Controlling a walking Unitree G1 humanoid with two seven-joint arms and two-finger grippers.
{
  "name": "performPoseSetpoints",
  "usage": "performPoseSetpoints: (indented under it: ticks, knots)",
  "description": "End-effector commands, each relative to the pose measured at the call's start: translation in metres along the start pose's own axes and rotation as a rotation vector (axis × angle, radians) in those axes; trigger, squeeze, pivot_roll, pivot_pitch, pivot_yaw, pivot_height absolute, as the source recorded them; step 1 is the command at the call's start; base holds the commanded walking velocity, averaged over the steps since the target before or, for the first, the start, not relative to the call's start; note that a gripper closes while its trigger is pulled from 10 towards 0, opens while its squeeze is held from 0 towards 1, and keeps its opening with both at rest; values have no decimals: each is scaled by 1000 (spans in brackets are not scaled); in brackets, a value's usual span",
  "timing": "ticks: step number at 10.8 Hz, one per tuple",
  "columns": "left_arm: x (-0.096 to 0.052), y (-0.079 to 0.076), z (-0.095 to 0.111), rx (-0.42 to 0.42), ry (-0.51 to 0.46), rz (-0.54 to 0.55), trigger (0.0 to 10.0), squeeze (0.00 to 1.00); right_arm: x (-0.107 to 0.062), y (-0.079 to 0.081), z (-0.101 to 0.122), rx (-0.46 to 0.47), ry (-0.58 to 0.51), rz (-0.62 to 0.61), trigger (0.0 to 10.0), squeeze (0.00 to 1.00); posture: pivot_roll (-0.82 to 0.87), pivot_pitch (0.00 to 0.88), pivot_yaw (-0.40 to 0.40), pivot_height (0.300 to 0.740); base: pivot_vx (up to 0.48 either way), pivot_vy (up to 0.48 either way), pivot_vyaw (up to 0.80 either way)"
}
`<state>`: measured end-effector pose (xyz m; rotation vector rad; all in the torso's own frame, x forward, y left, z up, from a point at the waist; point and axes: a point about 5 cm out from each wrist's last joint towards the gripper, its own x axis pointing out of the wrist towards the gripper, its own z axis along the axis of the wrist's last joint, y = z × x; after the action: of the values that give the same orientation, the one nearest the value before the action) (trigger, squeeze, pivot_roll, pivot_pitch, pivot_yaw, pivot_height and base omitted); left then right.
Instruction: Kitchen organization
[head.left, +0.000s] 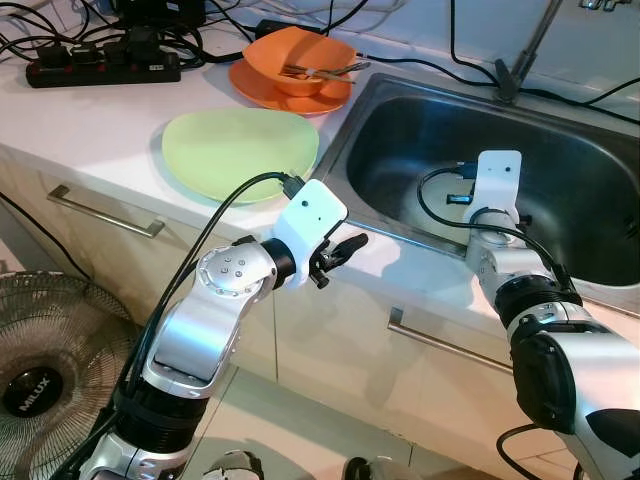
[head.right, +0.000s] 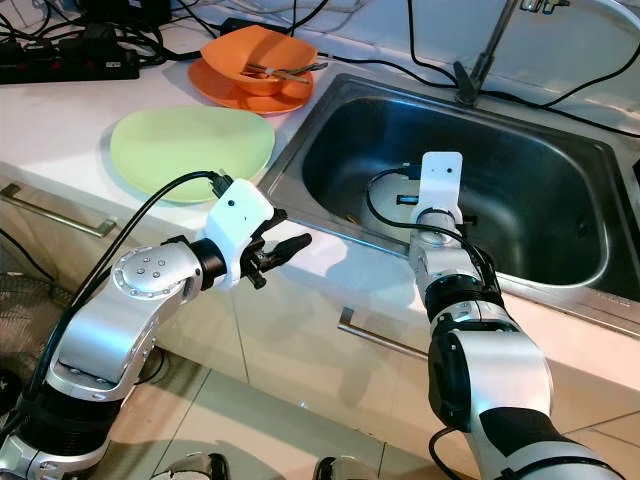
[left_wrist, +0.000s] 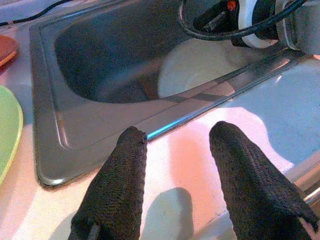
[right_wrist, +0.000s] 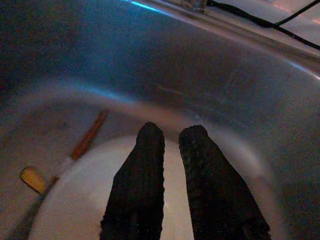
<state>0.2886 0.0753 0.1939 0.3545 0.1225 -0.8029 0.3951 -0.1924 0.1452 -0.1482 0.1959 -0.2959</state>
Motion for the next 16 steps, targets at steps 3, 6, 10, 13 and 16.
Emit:
performPoseSetpoints:
  ticks: [3,6,10,13,16]
  knots:
    - [1,-5,1,4,-6,-17,10000,0,0,5,6,1,-29,23,10000,0,31,102,-90,740,0,0,0]
    - [2,-5,1,12,-23,-1,10000,0,-1,11,24,36,-122,58,10000,0,26,93,-89,740,0,0,0]
    - [7,18,17,38,-162,186,10000,0,-32,23,66,218,-437,195,10000,0,-29,88,-88,740,0,0,0]
    - [3,35,21,35,-248,319,10000,0,-67,16,52,233,-505,238,10000,0,-58,89,-86,740,0,0,0]
    - [-10,48,10,28,-265,409,10000,0,-94,3,28,193,-489,278,10000,0,-62,90,-73,740,0,0,0]
